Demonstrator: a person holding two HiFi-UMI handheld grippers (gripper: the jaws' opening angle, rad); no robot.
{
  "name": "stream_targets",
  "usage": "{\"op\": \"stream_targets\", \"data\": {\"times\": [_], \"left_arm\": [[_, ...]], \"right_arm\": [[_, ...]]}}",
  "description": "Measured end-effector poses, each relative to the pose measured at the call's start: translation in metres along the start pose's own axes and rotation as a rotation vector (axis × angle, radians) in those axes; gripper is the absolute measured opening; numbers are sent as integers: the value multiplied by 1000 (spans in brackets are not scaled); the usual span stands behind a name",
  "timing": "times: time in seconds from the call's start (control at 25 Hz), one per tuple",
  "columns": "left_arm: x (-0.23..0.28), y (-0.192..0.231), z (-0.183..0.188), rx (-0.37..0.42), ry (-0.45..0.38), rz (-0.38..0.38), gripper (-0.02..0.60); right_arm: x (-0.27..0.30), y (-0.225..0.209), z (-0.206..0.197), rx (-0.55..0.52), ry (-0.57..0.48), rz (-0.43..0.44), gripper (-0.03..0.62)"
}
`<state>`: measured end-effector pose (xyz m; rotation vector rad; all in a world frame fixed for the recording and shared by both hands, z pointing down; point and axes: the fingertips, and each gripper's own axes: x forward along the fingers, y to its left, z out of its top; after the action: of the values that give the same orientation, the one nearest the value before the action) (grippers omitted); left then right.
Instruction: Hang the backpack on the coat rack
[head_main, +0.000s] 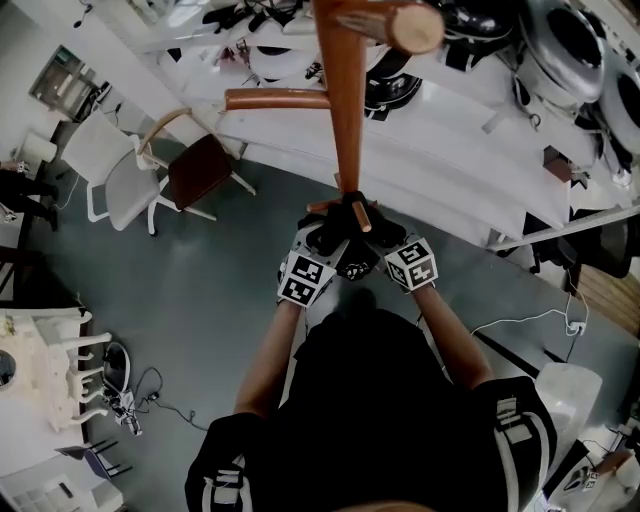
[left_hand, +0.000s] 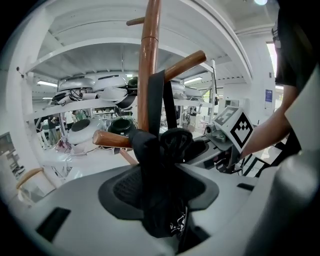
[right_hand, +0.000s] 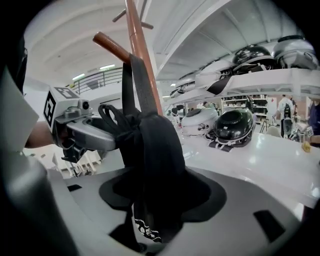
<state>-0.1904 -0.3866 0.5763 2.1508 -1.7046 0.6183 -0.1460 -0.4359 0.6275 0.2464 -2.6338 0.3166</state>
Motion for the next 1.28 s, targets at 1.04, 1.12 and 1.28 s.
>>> {"op": "stream_targets", "data": {"times": [1.04,1.12,1.28], "left_arm": [[-110,-41,-55,112,-121,-142,41],[-115,-47,-64,119,-113,-169,35],[-123,-63,-75,123,-106,-226,23]], "right_arm": [[-78,114,-39,37,-138,-298,15],[-81,123,-43,37,-137,-302,15],[-86,138,-52,25,-134,-309,14]]}}
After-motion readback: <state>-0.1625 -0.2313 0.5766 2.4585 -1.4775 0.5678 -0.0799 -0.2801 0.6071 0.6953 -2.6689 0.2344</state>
